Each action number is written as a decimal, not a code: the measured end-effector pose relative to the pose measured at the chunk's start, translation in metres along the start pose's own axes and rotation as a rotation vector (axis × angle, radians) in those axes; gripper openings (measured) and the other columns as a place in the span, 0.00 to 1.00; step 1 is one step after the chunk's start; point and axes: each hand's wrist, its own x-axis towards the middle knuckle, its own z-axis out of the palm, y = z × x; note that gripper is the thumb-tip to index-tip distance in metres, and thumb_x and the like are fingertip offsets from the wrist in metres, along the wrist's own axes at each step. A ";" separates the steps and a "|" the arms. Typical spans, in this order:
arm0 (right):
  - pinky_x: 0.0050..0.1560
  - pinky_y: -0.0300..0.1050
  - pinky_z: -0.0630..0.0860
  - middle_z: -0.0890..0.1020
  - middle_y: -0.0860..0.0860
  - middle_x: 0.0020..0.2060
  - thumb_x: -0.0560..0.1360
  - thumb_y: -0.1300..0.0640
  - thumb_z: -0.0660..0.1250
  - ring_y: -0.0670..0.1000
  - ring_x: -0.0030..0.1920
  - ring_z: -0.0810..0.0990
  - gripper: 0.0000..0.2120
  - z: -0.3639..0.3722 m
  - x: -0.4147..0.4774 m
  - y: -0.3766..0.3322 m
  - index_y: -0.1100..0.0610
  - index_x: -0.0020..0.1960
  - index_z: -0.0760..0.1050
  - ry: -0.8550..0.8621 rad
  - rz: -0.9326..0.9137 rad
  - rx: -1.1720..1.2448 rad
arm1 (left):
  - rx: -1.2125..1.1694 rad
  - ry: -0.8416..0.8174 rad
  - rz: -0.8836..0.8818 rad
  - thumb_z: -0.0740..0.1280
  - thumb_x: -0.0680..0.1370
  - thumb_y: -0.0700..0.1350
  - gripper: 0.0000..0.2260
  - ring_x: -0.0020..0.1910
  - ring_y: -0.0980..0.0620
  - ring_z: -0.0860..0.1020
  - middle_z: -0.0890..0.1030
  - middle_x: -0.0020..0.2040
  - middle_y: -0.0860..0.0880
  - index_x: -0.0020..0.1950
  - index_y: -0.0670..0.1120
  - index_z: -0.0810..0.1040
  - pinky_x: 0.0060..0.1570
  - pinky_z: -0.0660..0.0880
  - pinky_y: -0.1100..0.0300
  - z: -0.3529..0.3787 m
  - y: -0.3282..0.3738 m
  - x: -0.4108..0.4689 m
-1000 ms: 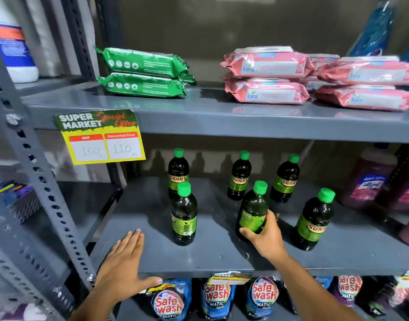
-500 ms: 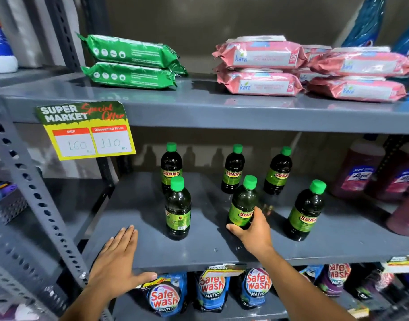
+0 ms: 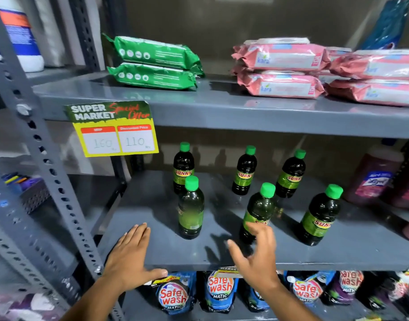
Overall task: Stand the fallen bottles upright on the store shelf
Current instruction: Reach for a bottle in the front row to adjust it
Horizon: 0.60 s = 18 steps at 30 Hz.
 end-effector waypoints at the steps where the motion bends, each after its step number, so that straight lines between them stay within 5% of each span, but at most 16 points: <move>1: 0.61 0.44 0.73 0.71 0.40 0.56 0.69 0.44 0.73 0.45 0.59 0.74 0.26 0.007 0.004 -0.010 0.45 0.64 0.69 -0.125 -0.021 0.056 | -0.013 -0.014 0.001 0.51 0.59 0.84 0.61 0.78 0.49 0.41 0.41 0.80 0.48 0.79 0.46 0.42 0.76 0.45 0.53 -0.003 -0.002 0.002; 3: 0.66 0.39 0.70 0.72 0.44 0.62 0.70 0.49 0.74 0.42 0.65 0.72 0.30 0.024 0.022 -0.028 0.45 0.69 0.66 -0.332 0.016 0.150 | -0.036 -0.024 0.009 0.54 0.58 0.84 0.62 0.78 0.50 0.42 0.42 0.80 0.49 0.79 0.46 0.42 0.76 0.45 0.53 -0.006 -0.009 0.004; 7: 0.74 0.49 0.63 0.66 0.50 0.74 0.63 0.50 0.81 0.48 0.75 0.64 0.51 0.063 0.058 -0.051 0.55 0.78 0.56 -0.526 0.224 0.265 | -0.001 0.004 -0.001 0.48 0.57 0.86 0.63 0.77 0.51 0.36 0.38 0.80 0.48 0.78 0.45 0.38 0.75 0.40 0.52 0.001 -0.010 0.004; 11: 0.58 0.40 0.73 0.76 0.49 0.57 0.53 0.44 0.83 0.47 0.59 0.74 0.40 0.091 0.064 -0.059 0.50 0.61 0.71 -0.420 0.221 0.138 | -0.002 0.010 -0.005 0.47 0.57 0.86 0.63 0.77 0.50 0.36 0.37 0.79 0.48 0.78 0.45 0.38 0.73 0.38 0.53 0.001 -0.009 0.003; 14: 0.42 0.26 0.71 0.77 0.40 0.48 0.57 0.50 0.81 0.41 0.48 0.78 0.34 0.097 0.057 -0.051 0.41 0.54 0.65 -0.405 0.267 0.154 | 0.005 0.005 0.015 0.49 0.59 0.85 0.62 0.77 0.49 0.36 0.37 0.79 0.47 0.78 0.44 0.38 0.73 0.37 0.53 0.000 -0.007 0.004; 18: 0.46 0.27 0.72 0.77 0.41 0.51 0.54 0.46 0.81 0.42 0.53 0.78 0.38 0.099 0.051 -0.053 0.41 0.58 0.65 -0.409 0.245 0.166 | 0.020 -0.008 0.021 0.50 0.60 0.84 0.61 0.77 0.48 0.36 0.37 0.79 0.46 0.78 0.44 0.37 0.75 0.38 0.51 0.000 -0.009 0.004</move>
